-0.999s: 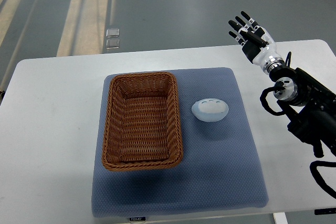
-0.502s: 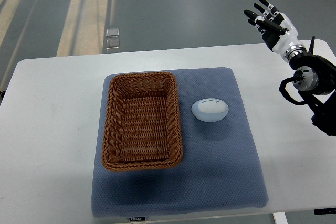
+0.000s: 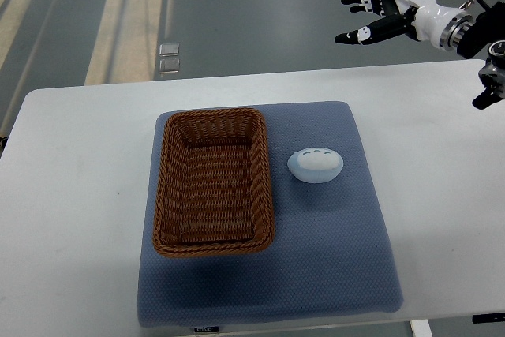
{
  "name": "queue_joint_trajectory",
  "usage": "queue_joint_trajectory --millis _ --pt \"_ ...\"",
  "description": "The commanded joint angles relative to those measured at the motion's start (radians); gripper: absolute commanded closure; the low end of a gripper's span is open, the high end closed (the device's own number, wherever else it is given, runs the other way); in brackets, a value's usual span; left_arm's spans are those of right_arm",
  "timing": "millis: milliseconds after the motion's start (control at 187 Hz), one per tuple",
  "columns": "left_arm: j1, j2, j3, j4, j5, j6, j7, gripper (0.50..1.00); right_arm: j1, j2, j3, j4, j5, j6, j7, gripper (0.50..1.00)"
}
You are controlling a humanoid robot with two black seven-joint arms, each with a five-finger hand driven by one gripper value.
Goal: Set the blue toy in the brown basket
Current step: 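Swing the right hand over and reach toward the egg-shaped toy, then lower the right hand onto the egg-shaped toy and close fingers around it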
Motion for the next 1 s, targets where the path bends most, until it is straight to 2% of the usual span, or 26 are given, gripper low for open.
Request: queue_joint_trajectory --millis 0,160,315,604,866,994 --pt "0.0 0.0 0.0 0.0 0.0 0.0 0.0 0.5 0.092 -0.034 -0.126 0.09 -0.115 0.008 -0.051 0.589" --pt "0.0 0.0 0.0 0.0 0.0 0.0 0.0 0.5 0.255 -0.04 -0.34 0.184 -0.194 0.032 -0.16 0.591" --pt "0.0 0.0 0.0 0.0 0.0 0.0 0.0 0.5 0.371 -0.02 -0.518 0.23 -0.2 0.034 -0.193 0.593" --pt "0.0 0.0 0.0 0.0 0.0 0.0 0.0 0.5 0.399 0.087 -0.594 0.234 -0.197 0.034 -0.315 0.595" --pt "0.0 0.0 0.0 0.0 0.0 0.0 0.0 0.5 0.35 0.179 -0.6 0.219 -0.191 0.02 -0.316 0.595" --pt "0.0 0.0 0.0 0.0 0.0 0.0 0.0 0.5 0.305 0.213 -0.598 0.171 -0.191 0.006 -0.316 0.595"
